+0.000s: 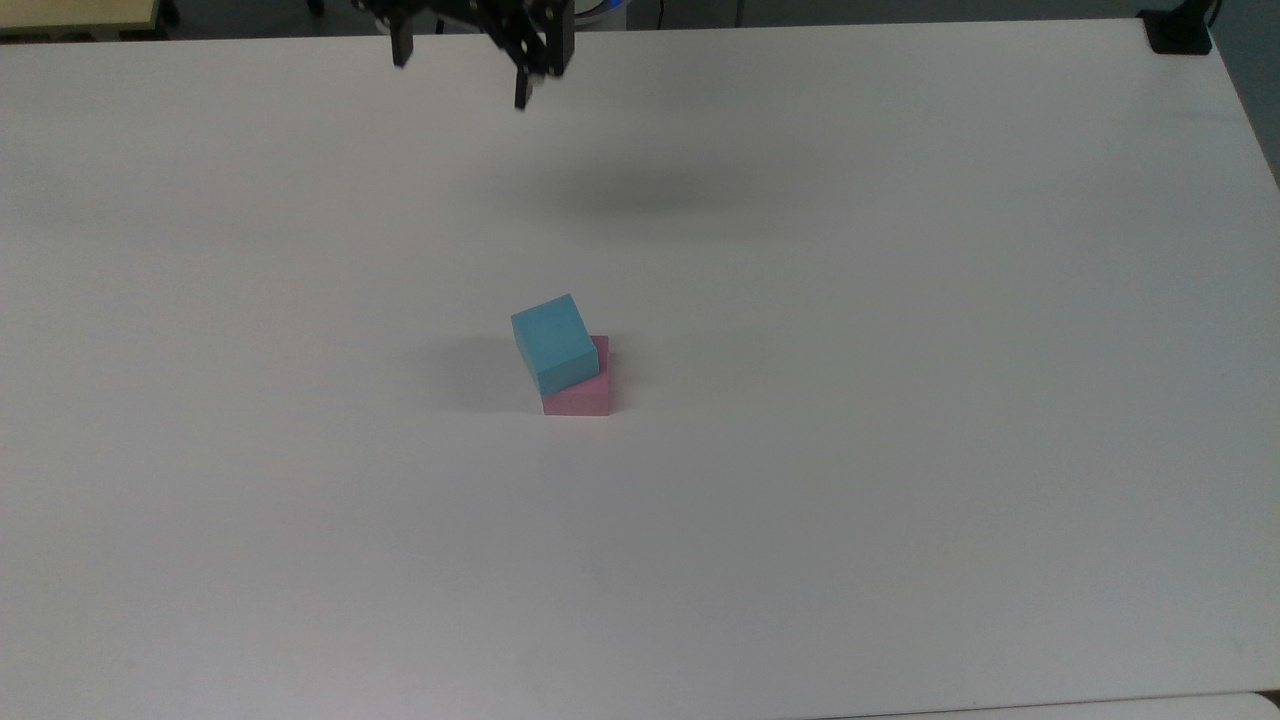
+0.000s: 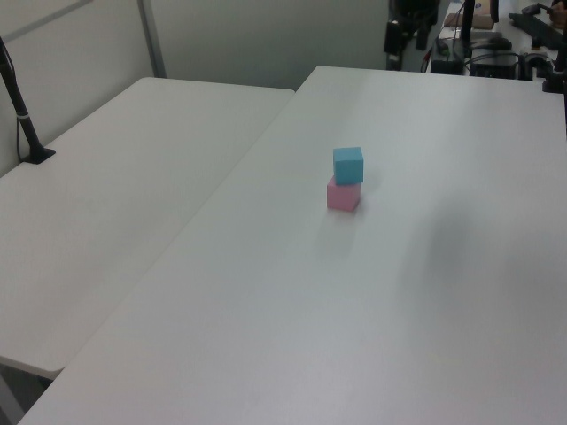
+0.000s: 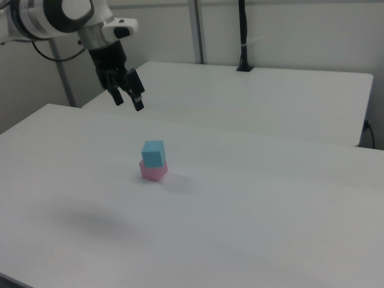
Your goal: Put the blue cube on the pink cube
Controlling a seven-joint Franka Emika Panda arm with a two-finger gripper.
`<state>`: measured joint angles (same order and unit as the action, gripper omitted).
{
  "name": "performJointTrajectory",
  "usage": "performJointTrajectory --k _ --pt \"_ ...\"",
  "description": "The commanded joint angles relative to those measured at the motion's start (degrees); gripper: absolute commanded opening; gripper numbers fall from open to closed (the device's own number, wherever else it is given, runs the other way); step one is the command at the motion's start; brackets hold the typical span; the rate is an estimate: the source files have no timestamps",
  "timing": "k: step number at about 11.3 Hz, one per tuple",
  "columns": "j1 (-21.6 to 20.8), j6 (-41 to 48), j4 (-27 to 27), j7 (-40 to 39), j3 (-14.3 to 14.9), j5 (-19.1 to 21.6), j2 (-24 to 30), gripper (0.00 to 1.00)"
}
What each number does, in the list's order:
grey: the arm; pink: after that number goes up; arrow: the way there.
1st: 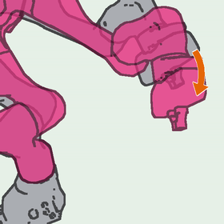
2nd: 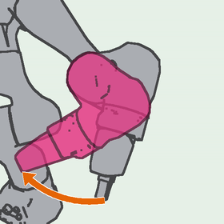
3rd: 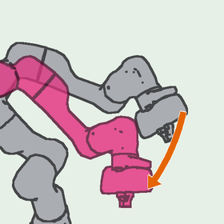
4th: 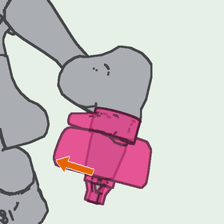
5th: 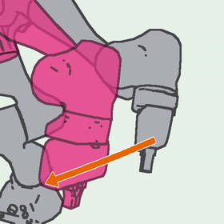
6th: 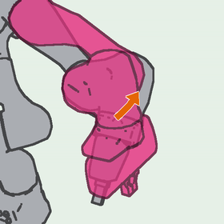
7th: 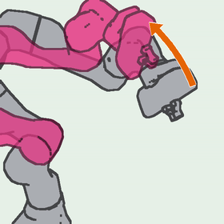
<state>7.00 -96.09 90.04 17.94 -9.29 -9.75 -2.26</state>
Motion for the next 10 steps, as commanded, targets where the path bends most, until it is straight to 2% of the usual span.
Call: performJointTrajectory --k 1,5,10 --pt "-0.66 3.98 3.29 -11.93 5.13 5.43 6.82 1.00" --pt "-4.35 2.75 6.28 -17.93 8.75 5.44 9.02 1.00" --pt "-4.80 3.45 6.29 -16.97 8.85 5.53 8.68 1.00"
